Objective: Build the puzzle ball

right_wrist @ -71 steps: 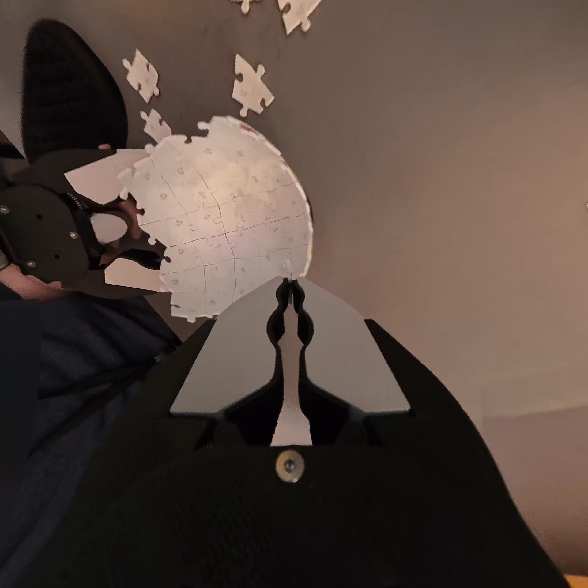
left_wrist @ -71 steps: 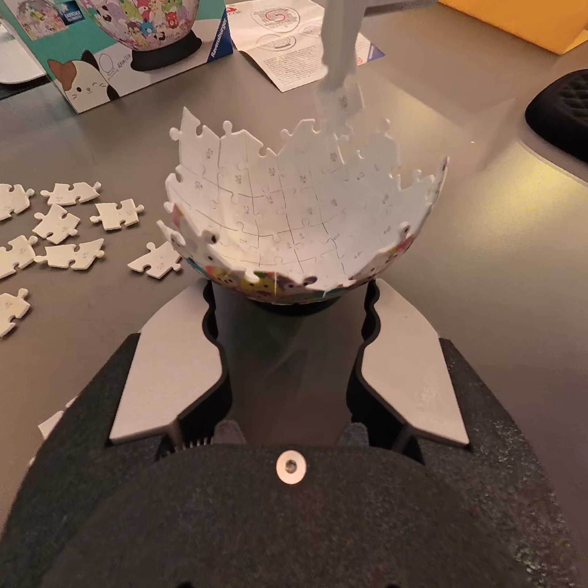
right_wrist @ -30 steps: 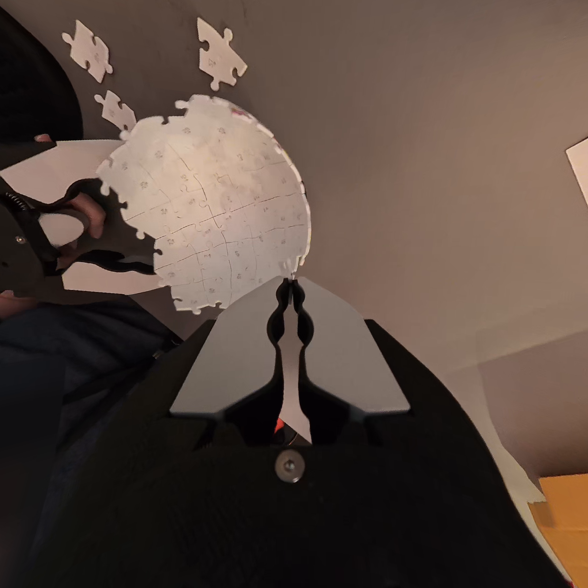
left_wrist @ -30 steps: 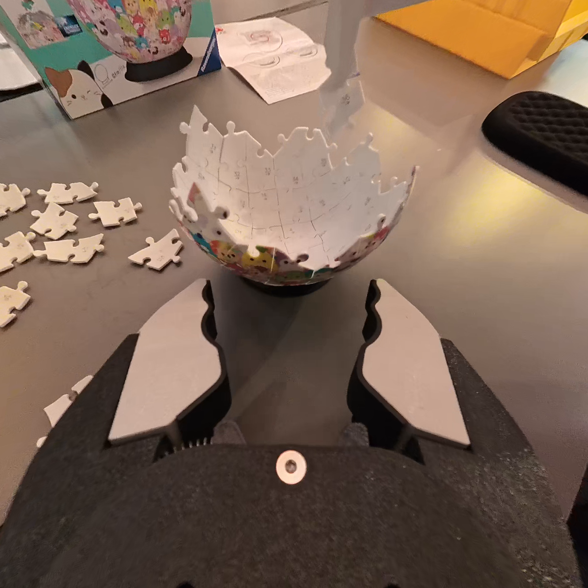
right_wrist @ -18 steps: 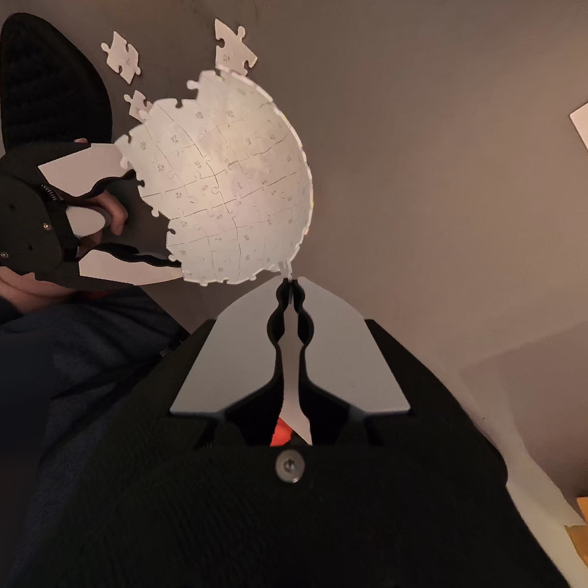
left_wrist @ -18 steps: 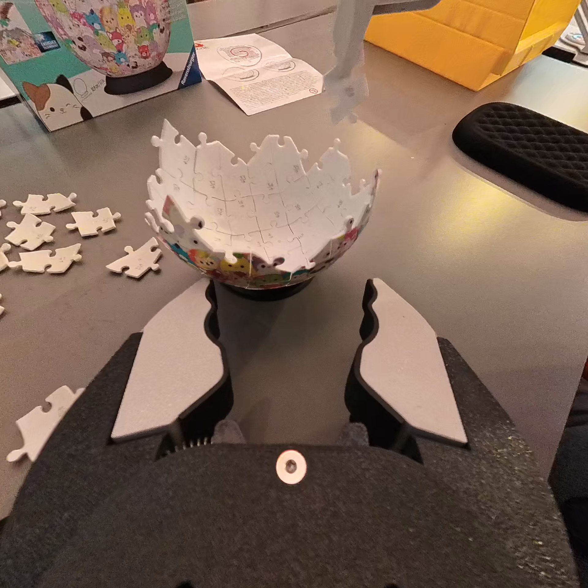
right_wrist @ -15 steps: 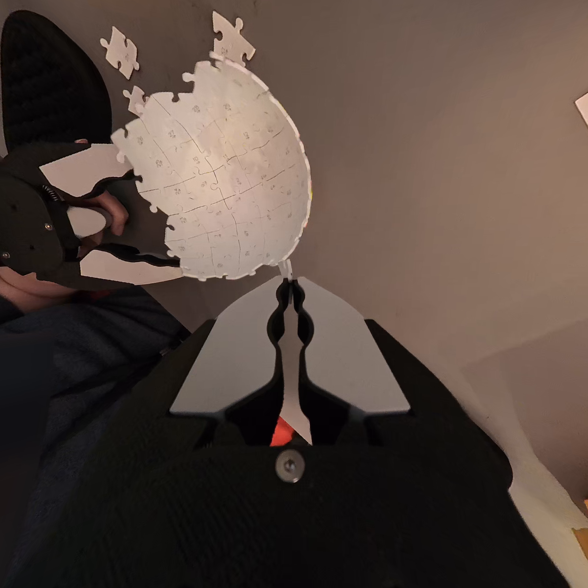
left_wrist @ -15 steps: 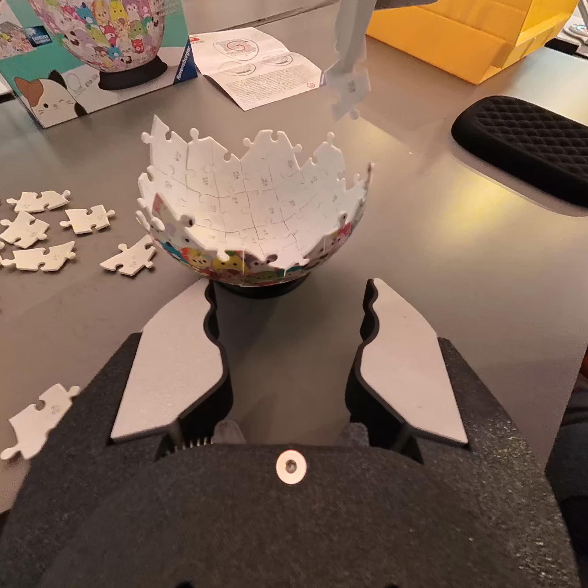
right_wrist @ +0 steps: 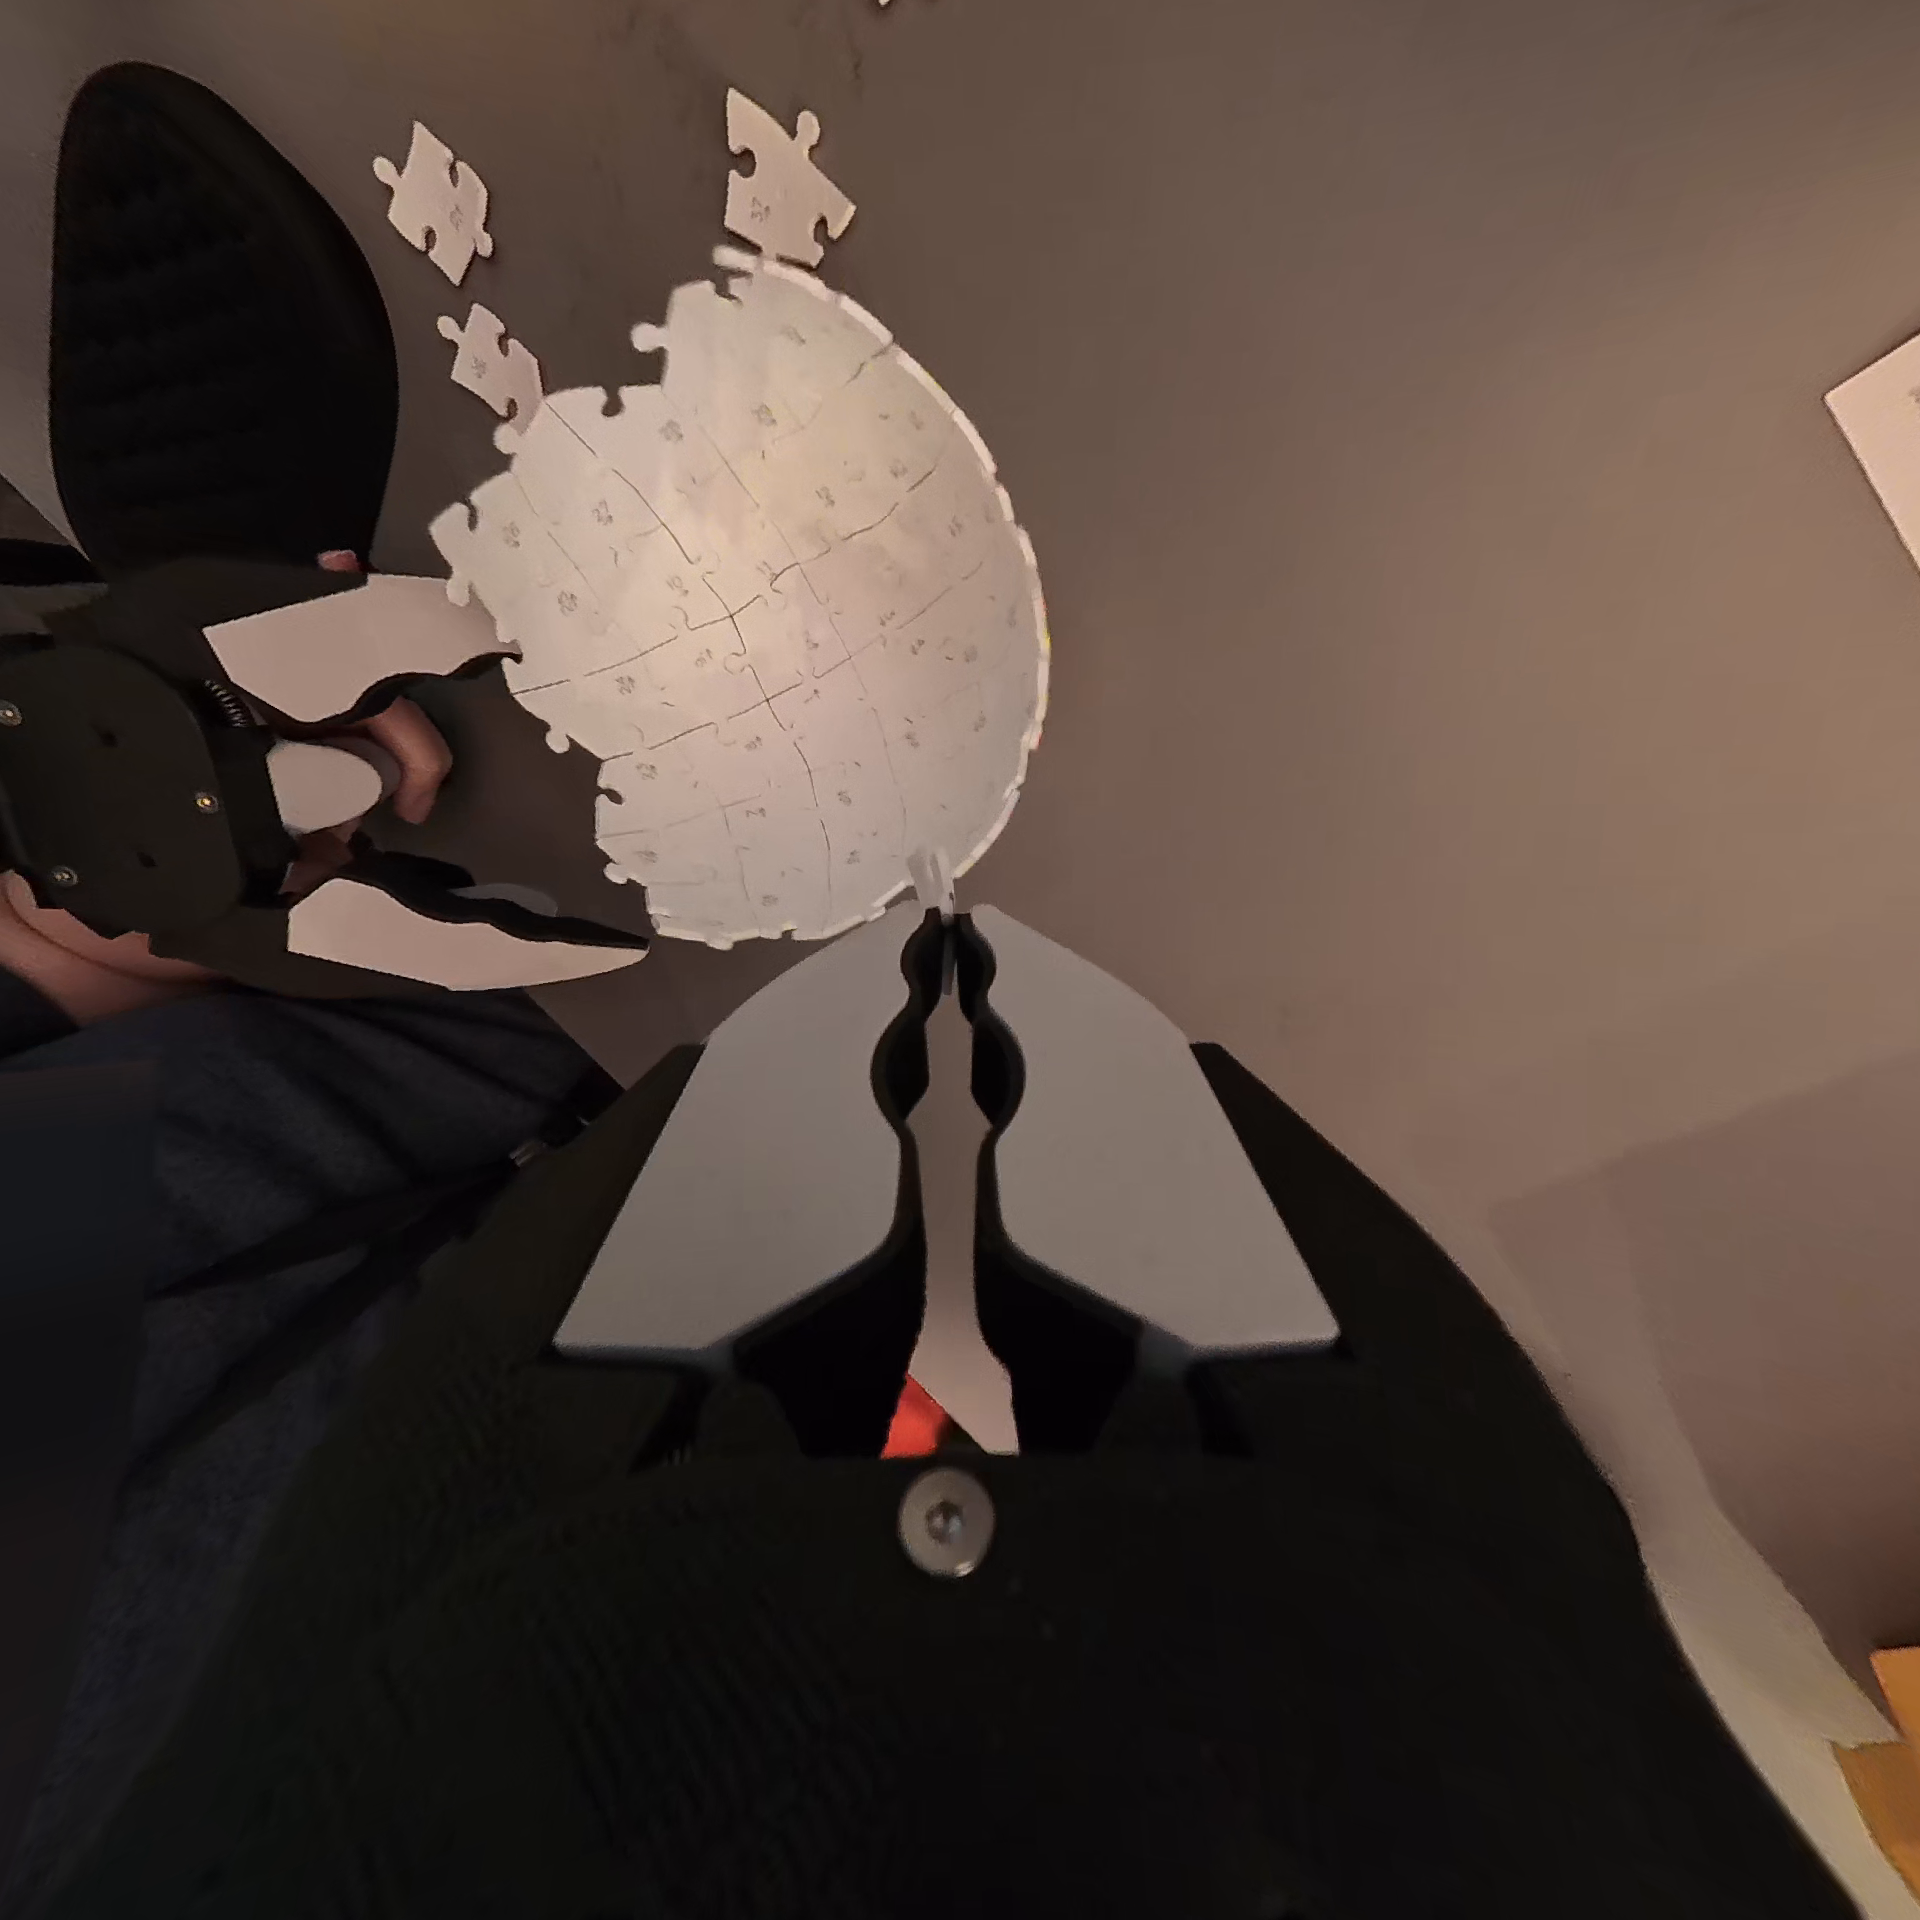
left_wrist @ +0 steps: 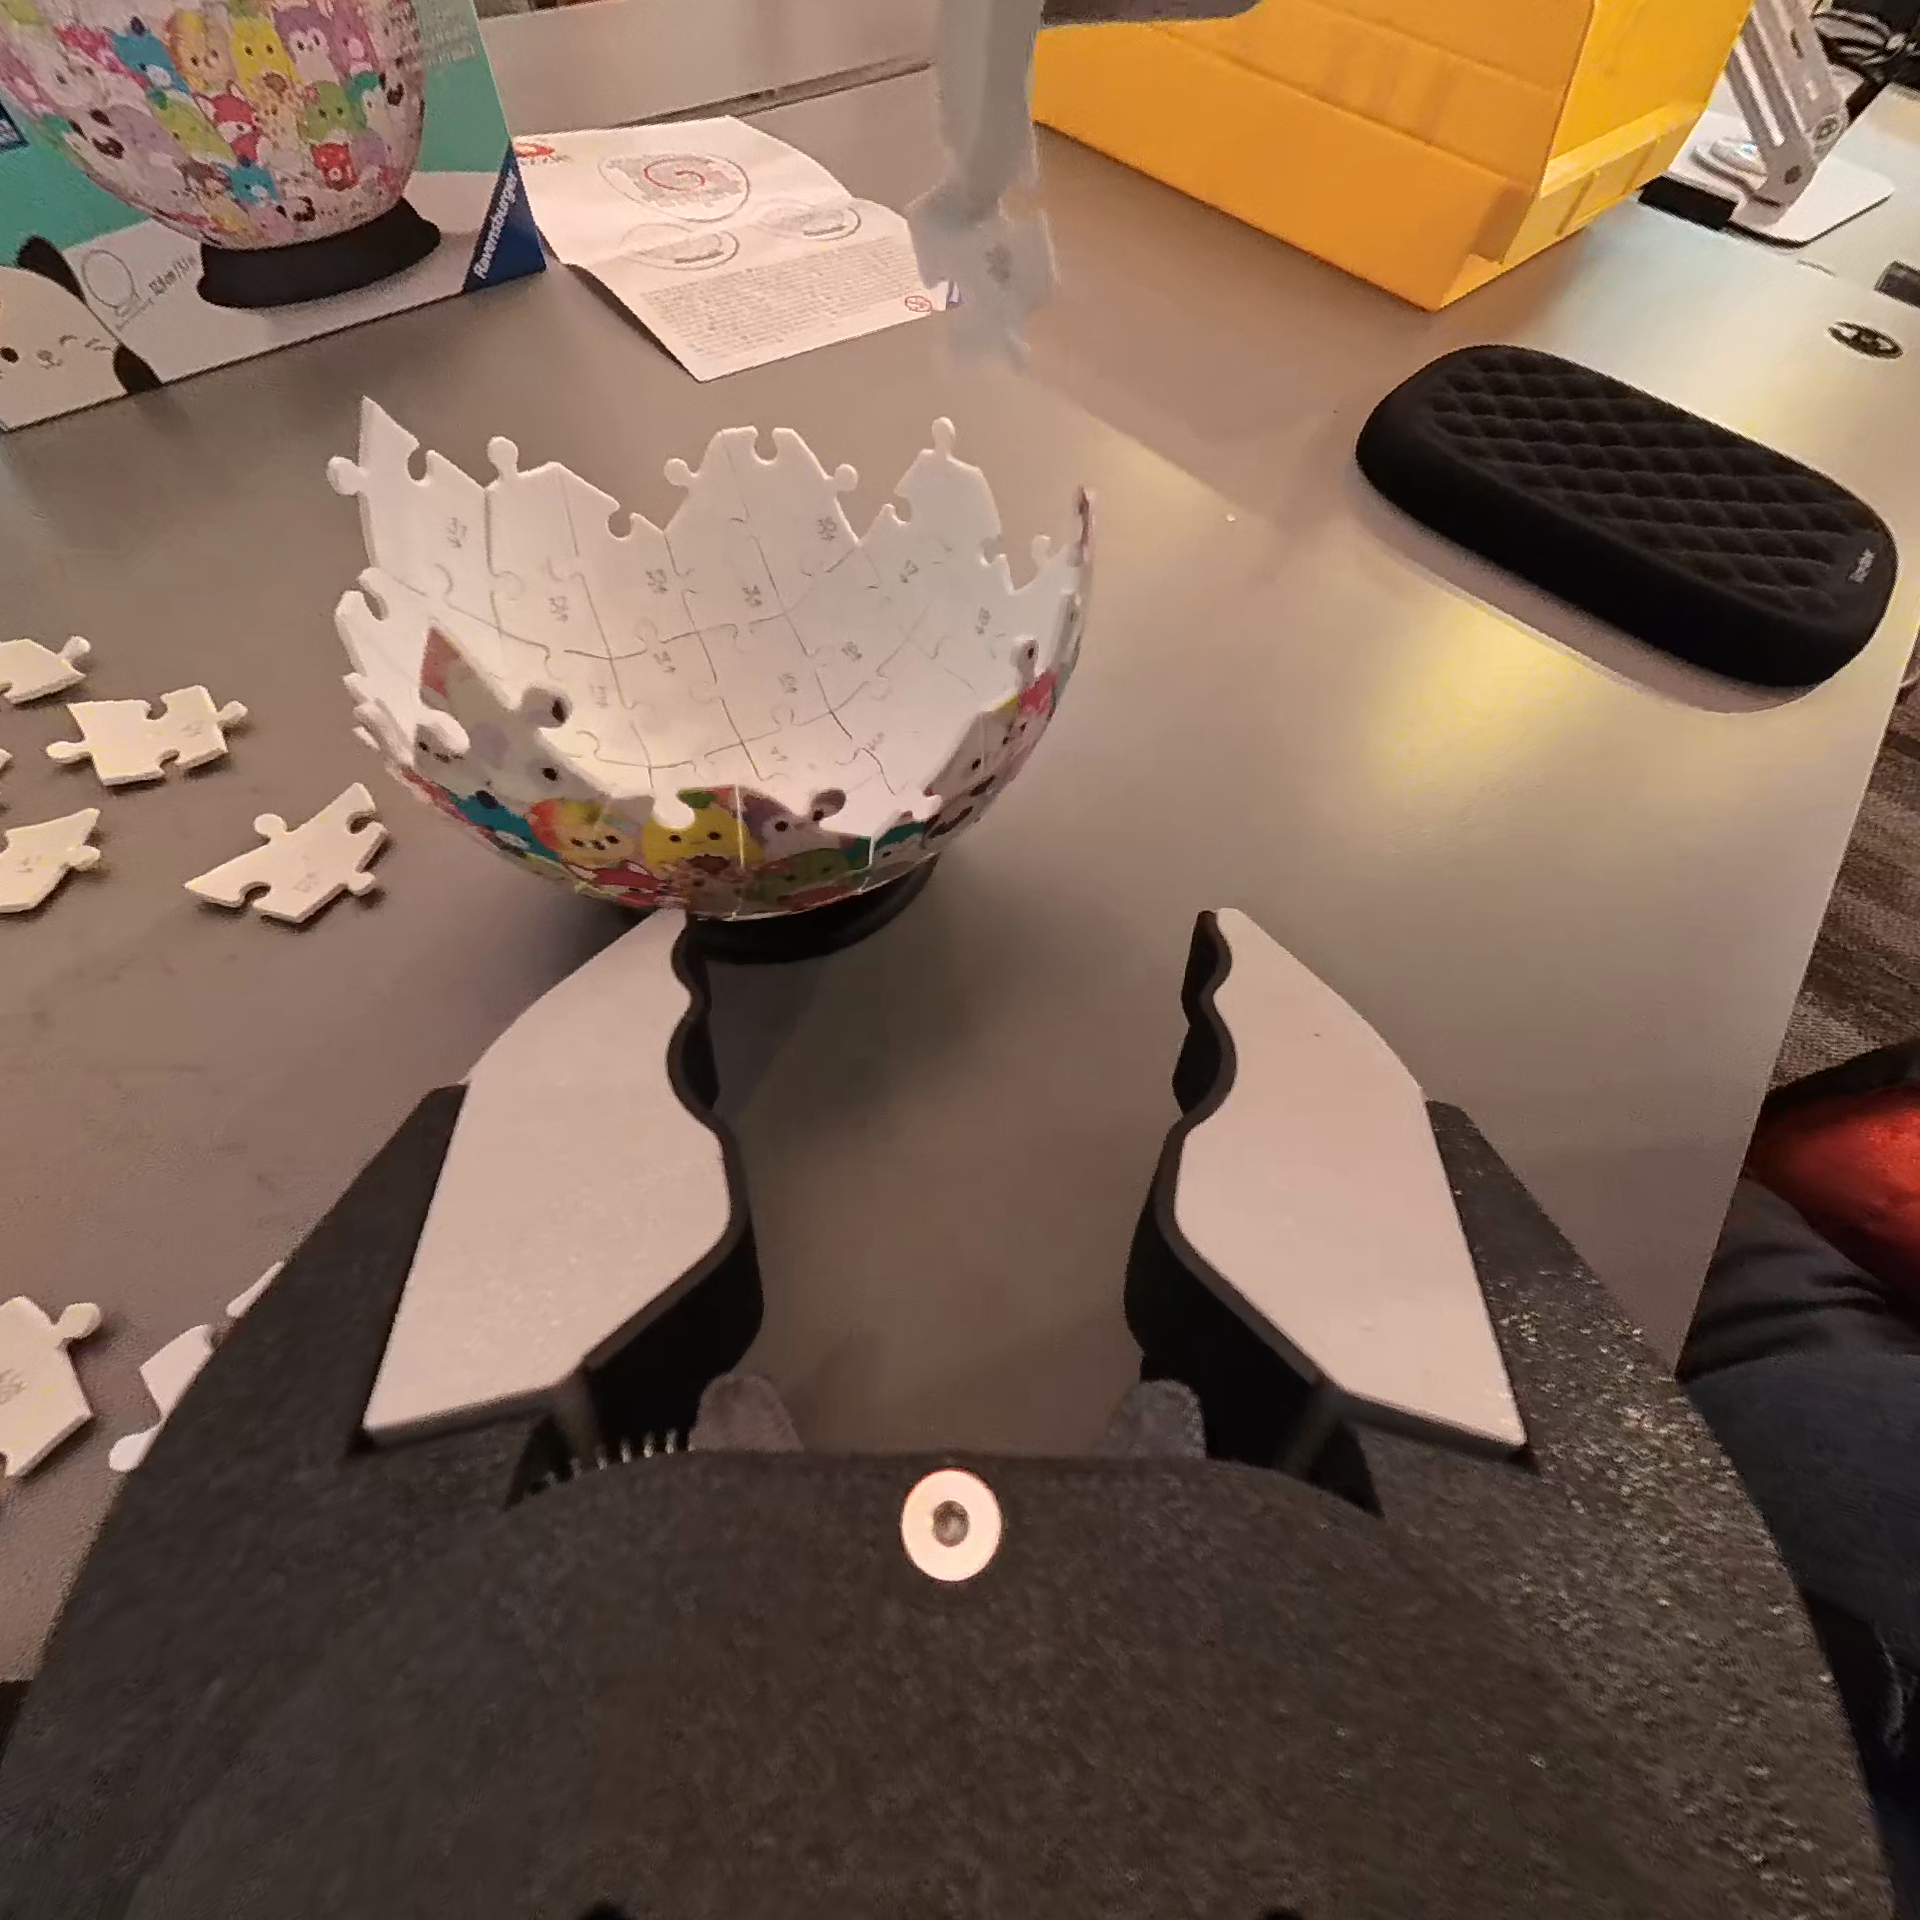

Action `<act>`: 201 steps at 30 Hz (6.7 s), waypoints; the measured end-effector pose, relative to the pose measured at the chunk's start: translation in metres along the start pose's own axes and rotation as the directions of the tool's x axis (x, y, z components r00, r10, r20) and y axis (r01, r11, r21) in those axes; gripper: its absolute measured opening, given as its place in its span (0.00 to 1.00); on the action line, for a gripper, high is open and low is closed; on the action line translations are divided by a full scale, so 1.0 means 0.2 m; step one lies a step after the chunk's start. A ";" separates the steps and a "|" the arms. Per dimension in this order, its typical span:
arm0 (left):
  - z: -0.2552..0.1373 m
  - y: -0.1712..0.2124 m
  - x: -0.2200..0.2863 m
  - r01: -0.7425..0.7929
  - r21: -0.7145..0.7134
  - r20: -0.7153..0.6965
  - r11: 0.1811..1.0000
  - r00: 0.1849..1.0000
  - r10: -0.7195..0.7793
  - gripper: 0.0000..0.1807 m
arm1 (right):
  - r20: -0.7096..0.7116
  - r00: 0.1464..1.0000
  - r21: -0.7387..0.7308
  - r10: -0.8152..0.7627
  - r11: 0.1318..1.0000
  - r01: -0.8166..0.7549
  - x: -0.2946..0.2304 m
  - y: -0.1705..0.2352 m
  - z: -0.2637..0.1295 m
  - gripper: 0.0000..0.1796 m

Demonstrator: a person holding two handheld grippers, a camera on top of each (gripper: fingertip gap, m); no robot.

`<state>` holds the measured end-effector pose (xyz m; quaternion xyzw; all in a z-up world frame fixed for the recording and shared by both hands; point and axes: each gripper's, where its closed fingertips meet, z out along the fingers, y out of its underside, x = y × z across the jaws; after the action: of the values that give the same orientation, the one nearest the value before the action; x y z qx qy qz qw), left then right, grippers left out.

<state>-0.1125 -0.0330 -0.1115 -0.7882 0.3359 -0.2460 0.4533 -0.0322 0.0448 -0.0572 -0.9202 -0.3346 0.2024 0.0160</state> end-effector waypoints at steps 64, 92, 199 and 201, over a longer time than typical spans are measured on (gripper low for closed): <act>0.31 -0.71 -0.13 -0.324 -0.195 -0.900 0.926 0.435 -0.037 0.01 | 0.028 0.953 0.647 -0.301 0.733 0.212 0.01 -0.16 -0.22 0.13; 0.43 -0.50 -0.15 -0.623 -0.152 -0.972 0.767 0.234 -0.003 0.16 | 0.054 0.994 0.391 0.095 0.914 -0.108 0.06 -0.12 0.03 0.02; 0.36 -0.44 -0.12 -0.668 0.034 -0.985 0.744 0.104 0.139 0.01 | -0.233 0.894 0.956 -0.383 -0.259 0.138 -0.17 0.24 -0.83 0.00; 0.36 -0.44 -0.11 -0.668 0.030 -0.985 0.743 0.105 0.134 0.01 | -0.189 0.874 0.968 -0.448 -0.235 0.089 -0.23 0.24 -0.85 0.00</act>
<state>-0.0514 0.0552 -0.0698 -0.4153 0.7901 -0.4506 0.0139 0.0294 -0.0028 0.1074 -0.4484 -0.2561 0.4810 0.7085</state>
